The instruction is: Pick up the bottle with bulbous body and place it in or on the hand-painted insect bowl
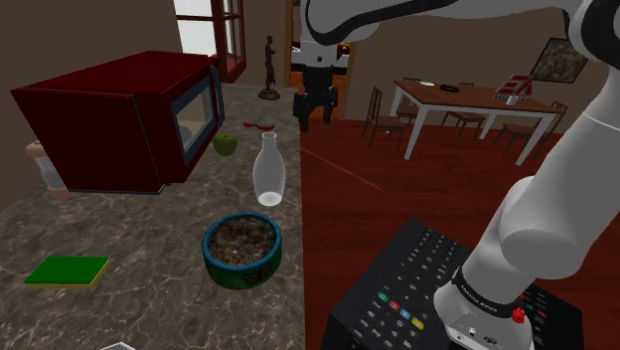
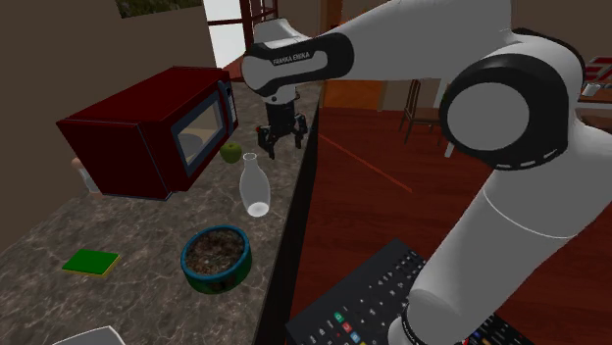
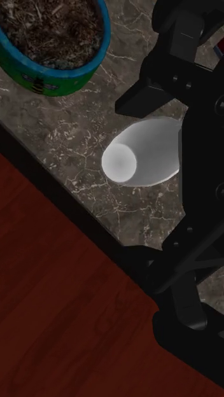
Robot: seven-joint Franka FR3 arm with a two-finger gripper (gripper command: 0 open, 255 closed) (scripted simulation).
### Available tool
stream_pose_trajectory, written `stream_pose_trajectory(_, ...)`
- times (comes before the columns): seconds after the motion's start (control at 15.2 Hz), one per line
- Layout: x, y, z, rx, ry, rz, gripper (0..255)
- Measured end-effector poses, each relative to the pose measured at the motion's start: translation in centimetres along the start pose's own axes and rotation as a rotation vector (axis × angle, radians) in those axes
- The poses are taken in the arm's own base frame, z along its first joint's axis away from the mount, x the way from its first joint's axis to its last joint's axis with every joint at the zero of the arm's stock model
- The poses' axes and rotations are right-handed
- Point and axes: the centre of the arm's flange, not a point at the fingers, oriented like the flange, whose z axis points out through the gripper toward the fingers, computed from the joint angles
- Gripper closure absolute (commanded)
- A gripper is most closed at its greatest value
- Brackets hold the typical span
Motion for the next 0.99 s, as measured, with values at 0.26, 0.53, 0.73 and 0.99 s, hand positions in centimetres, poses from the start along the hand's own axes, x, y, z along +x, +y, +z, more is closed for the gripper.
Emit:
stream_pose_trajectory(0.26, 4.9, -1.9, 1.1, 0.007, -0.008, -0.003, 0)
stream_pose_trajectory(0.53, 9.8, -4.3, 2.2, 0.016, -0.014, -0.007, 0)
stream_pose_trajectory(0.73, 13.6, -5.8, 3.0, 0.021, -0.02, -0.009, 0)
stream_pose_trajectory(0.99, 14.5, -6.3, 4.4, 0.023, -0.022, -0.01, 0)
